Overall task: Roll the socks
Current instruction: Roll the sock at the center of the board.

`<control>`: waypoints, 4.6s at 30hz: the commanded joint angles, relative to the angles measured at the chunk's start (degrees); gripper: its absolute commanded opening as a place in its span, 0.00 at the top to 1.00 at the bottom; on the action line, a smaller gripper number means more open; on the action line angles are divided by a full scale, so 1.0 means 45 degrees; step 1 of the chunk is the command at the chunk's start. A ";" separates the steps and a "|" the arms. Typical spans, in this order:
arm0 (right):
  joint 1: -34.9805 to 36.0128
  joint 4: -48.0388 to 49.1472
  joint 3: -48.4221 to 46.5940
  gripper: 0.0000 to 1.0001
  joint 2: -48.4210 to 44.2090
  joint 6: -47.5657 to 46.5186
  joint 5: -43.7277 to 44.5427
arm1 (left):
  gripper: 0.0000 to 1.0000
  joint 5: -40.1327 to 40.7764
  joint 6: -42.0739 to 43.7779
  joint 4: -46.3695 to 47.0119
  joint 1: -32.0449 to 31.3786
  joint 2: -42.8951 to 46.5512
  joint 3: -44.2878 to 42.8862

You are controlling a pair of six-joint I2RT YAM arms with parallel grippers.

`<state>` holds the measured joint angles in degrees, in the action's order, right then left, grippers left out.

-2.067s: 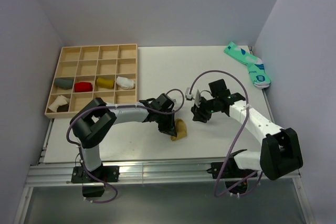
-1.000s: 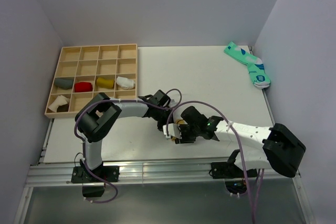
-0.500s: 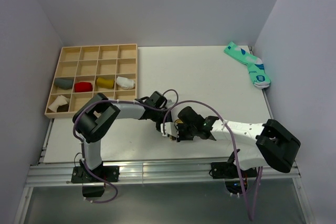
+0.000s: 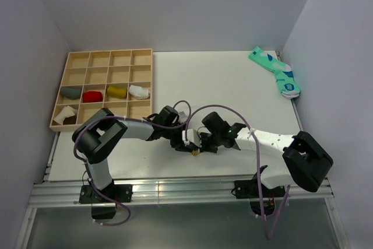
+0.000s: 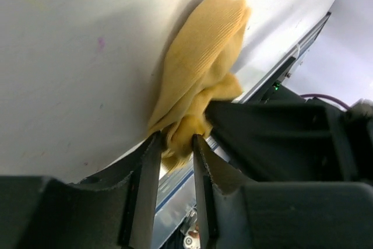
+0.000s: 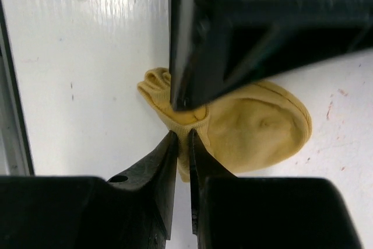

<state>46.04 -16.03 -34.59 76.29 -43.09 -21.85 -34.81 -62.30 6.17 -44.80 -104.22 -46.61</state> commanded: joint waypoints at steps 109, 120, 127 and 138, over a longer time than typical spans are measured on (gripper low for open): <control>-0.2790 -0.8390 -0.8660 0.88 0.8397 0.1665 -0.1922 | 0.59 0.6677 0.3631 0.5091 -0.0475 0.5089 0.4336; -0.2790 -0.8839 -0.9129 0.87 0.9198 0.1568 -0.2196 | 0.59 0.8048 0.5890 0.7494 -0.2366 0.6366 0.5789; -0.2810 -0.9386 -0.9481 0.87 0.9628 0.1276 -0.2469 | 0.56 0.8339 0.7964 0.6755 -0.3170 0.4513 0.3643; -0.2868 -0.9816 -0.9989 0.87 1.0038 0.1158 -0.2723 | 0.56 0.8398 0.9001 0.6401 -0.3288 0.3260 0.3209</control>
<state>33.12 -61.89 -79.42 118.56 -35.68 -37.63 2.00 -24.67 34.61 -59.24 -88.44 -30.63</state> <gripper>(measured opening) 0.138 0.441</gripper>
